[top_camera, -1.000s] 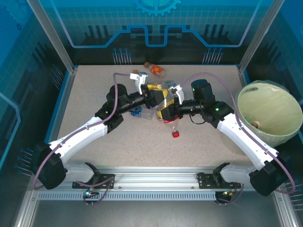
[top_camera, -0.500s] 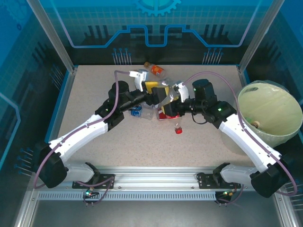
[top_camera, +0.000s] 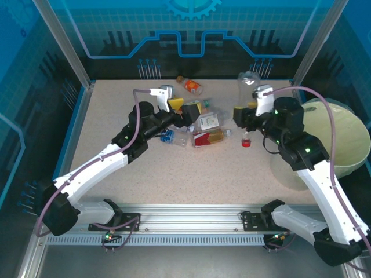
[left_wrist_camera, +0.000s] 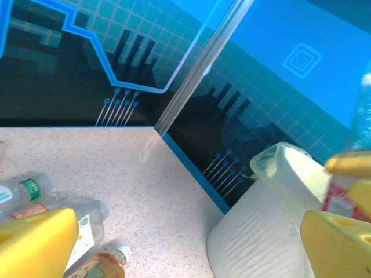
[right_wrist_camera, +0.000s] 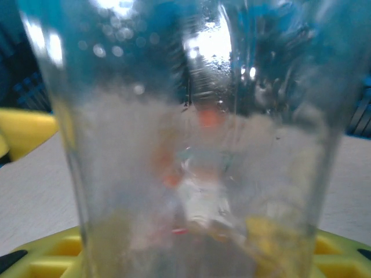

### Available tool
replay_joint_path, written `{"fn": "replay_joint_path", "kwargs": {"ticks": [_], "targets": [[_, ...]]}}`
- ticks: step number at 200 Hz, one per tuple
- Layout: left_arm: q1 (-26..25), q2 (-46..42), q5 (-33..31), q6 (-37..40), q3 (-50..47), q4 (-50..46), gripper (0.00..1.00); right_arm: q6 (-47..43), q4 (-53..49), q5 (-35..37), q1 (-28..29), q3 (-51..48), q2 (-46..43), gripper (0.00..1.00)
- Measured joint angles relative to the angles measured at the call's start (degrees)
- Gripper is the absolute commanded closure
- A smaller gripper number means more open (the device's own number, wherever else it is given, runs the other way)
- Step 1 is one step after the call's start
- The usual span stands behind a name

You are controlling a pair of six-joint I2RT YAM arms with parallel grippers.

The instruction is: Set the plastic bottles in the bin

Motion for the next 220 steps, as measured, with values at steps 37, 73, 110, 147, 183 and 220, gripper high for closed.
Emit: {"fn": "replay_joint_path", "kwargs": {"ticks": [37,73,110,147,183,220], "targets": [[0.0,0.0,-1.95,0.0,-0.94,-1.92,0.01,0.02,-0.57,7.65,-6.16,2.64,-3.91,0.67],[0.0,0.0,-2.62,-0.04,-0.94,-2.56,0.01,0.44,-0.42,10.84,-14.78,4.28,-5.84,0.65],[0.11,0.0,-4.7,-1.01,-1.03,-5.4,0.01,-0.15,-0.24,16.22,-20.85,5.27,-5.81,0.65],[1.42,-1.09,-8.15,-3.5,-4.44,-10.16,0.01,-2.23,-0.66,22.29,-26.27,5.38,-5.9,0.64],[3.76,-2.64,-9.44,-6.86,-8.96,-12.33,0.01,-2.82,-0.98,23.41,-33.53,4.52,-5.99,0.64],[5.25,-3.89,-9.77,-9.01,-10.23,-12.79,0.01,-2.75,-1.36,23.71,-38.4,0.9,-6.05,0.63]]}}
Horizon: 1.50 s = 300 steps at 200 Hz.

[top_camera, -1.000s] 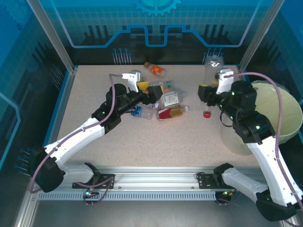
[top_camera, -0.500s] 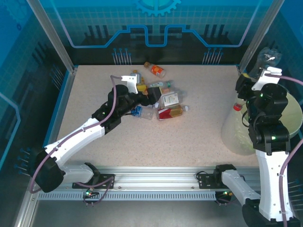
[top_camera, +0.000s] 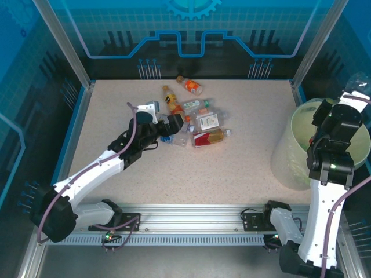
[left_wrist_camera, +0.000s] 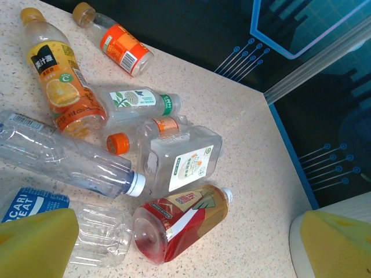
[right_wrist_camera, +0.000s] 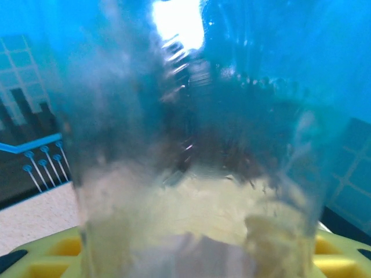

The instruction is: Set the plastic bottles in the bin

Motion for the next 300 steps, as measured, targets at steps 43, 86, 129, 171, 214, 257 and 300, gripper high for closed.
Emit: {"fn": "replay_joint_path", "kwargs": {"ticks": [43,86,129,171,214,257,300], "targets": [[0.44,-0.44,0.02,-1.53,-0.94,0.11,0.01,0.0,-0.17,0.26,-1.73,-7.61,-0.61,0.59],[1.44,0.33,0.52,-1.62,-1.09,0.15,0.01,1.11,-0.07,0.0,-1.77,-15.19,-2.45,0.49],[1.64,2.34,1.36,-1.68,-1.09,0.07,0.01,3.65,-0.15,-1.16,-1.92,-17.79,-2.64,0.29],[1.81,3.17,1.77,-2.86,-1.07,0.07,0.01,4.46,-0.13,-2.08,-1.97,-17.77,-1.36,0.15],[2.16,4.13,2.14,-3.06,-0.66,-0.13,0.01,5.18,-0.68,-2.6,-1.97,-17.49,-1.11,0.1],[2.58,4.66,2.16,-3.58,-0.52,-0.76,0.01,6.21,-1.81,-3.1,-1.97,-15.26,-1.14,0.07],[3.91,5.55,2.16,-6.08,-0.52,-2.19,0.01,6.27,-2.1,-7.23,-1.42,-13.62,-2.43,0.0]]}}
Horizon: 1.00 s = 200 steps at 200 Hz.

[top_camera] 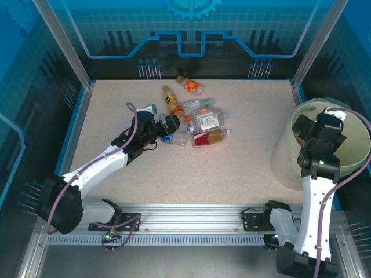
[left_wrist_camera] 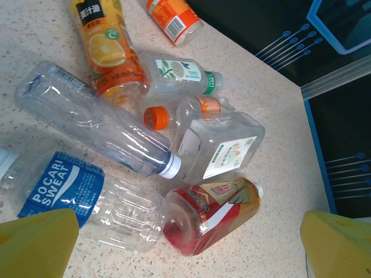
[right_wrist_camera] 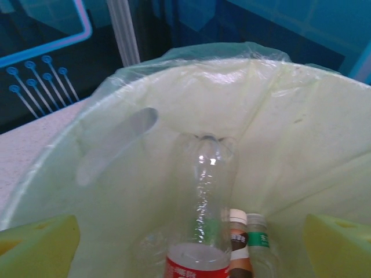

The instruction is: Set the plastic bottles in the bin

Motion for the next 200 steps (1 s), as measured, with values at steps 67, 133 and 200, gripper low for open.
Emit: {"fn": "replay_joint_path", "kwargs": {"ticks": [67,133,200], "targets": [[1.44,0.63,0.02,-2.99,0.0,-1.11,0.01,-5.27,2.47,-0.15,18.82,1.25,-0.28,0.0],[2.93,0.63,-0.04,-6.05,0.0,-3.02,0.01,-17.38,8.28,-11.85,32.33,2.69,6.95,0.0],[3.78,-0.59,-1.84,-9.49,-2.56,-3.96,0.01,-36.26,6.99,-25.86,41.92,2.69,26.18,0.0]]}}
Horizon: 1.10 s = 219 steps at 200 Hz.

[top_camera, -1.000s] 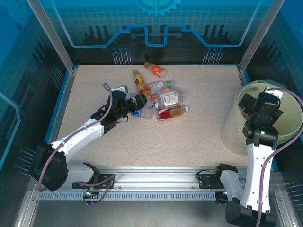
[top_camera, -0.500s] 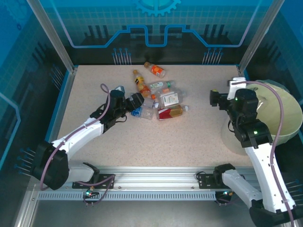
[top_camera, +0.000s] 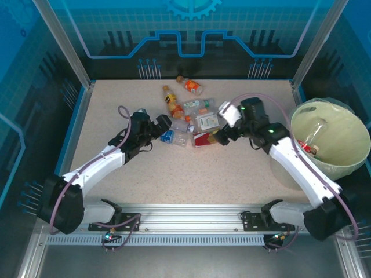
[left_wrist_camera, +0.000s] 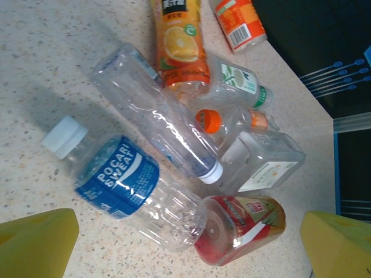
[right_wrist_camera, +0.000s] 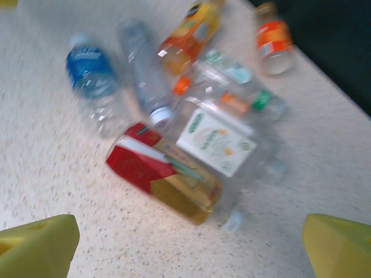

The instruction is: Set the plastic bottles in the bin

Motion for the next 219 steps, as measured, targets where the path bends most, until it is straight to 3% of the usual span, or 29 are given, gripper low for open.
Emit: {"fn": "replay_joint_path", "kwargs": {"ticks": [50,106,189,219], "targets": [[0.09,-4.92,-4.31,-2.58,-4.37,-0.63,0.01,-13.79,-0.39,0.59,4.37,1.2,14.58,0.0],[0.11,-9.4,-9.2,-5.11,-6.99,-1.22,0.01,-27.58,0.57,5.7,7.23,9.33,29.2,0.0],[0.26,-9.62,-9.53,-5.03,-7.45,-1.42,0.01,-38.27,7.76,10.01,8.68,7.39,35.04,0.06],[0.31,-9.18,-9.51,-4.79,-7.43,-1.44,0.01,-40.39,13.2,10.56,9.75,4.0,35.78,0.15]]}}
